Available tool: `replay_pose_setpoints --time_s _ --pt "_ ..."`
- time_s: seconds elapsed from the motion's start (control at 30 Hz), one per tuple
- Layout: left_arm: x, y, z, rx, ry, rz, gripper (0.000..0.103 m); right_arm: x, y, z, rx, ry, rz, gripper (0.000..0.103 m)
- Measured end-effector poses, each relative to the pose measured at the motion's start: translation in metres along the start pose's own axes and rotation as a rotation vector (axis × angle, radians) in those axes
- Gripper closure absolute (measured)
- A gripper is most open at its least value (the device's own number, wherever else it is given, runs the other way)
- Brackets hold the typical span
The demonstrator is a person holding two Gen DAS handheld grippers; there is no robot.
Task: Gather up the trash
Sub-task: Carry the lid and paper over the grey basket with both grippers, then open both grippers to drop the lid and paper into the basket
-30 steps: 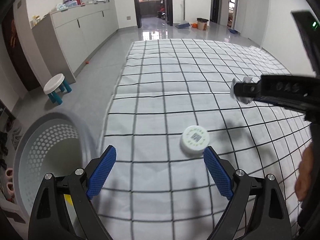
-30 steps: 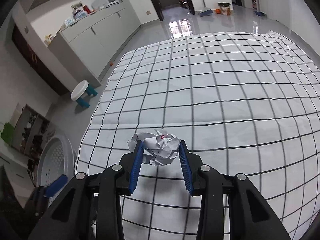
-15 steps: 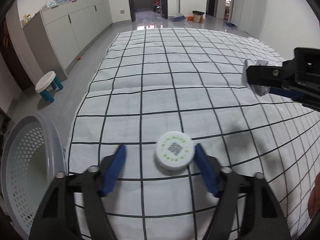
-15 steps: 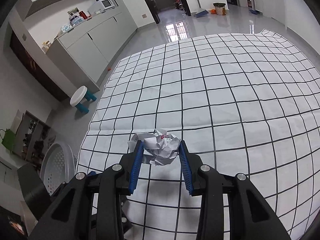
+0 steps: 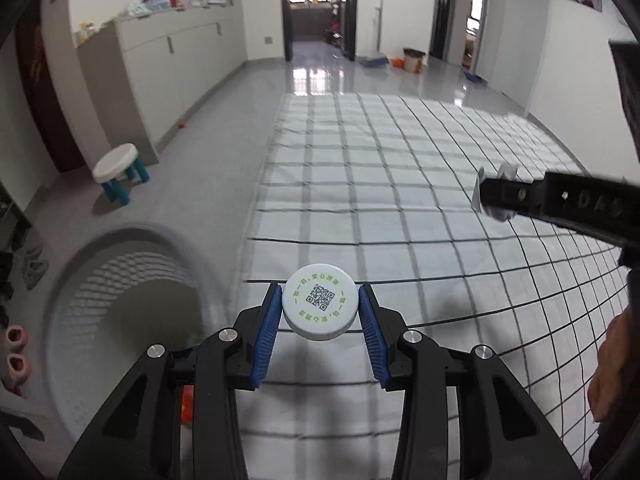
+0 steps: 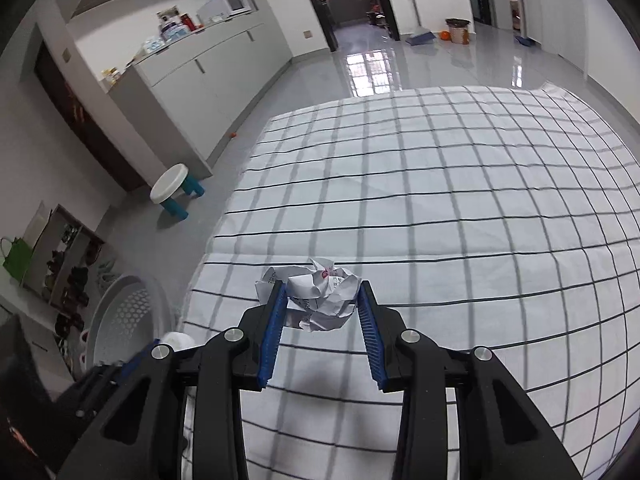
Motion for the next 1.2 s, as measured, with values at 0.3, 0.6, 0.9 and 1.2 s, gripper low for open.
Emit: replay_pose_setpoints --time_s 0.3,0.6,0.9,1.2 --pt "-0.054 0.093 0.01 -0.021 -0.067 0.156 0.064 -0.003 0.1 -0.016 -0.116 0.008 0.11 0.068" --pt "-0.074 0.172 -0.002 -0.067 -0.061 0.281 0.064 0.008 0.185 -0.05 -0.25 0.051 0.187 0.067" --pt "-0.074 0.209 -0.019 -0.133 -0.034 0.317 0.064 0.026 0.235 -0.077 -0.321 0.1 0.234 0.067" --pt "-0.072 0.225 -0.03 -0.173 -0.015 0.32 0.06 0.038 0.245 -0.089 -0.345 0.123 0.243 0.061"
Point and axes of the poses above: each gripper's, at about its wrist camera, not at the fingertips, and x roughly the way its jaws point, y to its left, z to its top, the point moved 8 cm from there along x, roughly the way its jaws point, and after that the axes turned 13 degrees about -y, right-handed, at the moved point
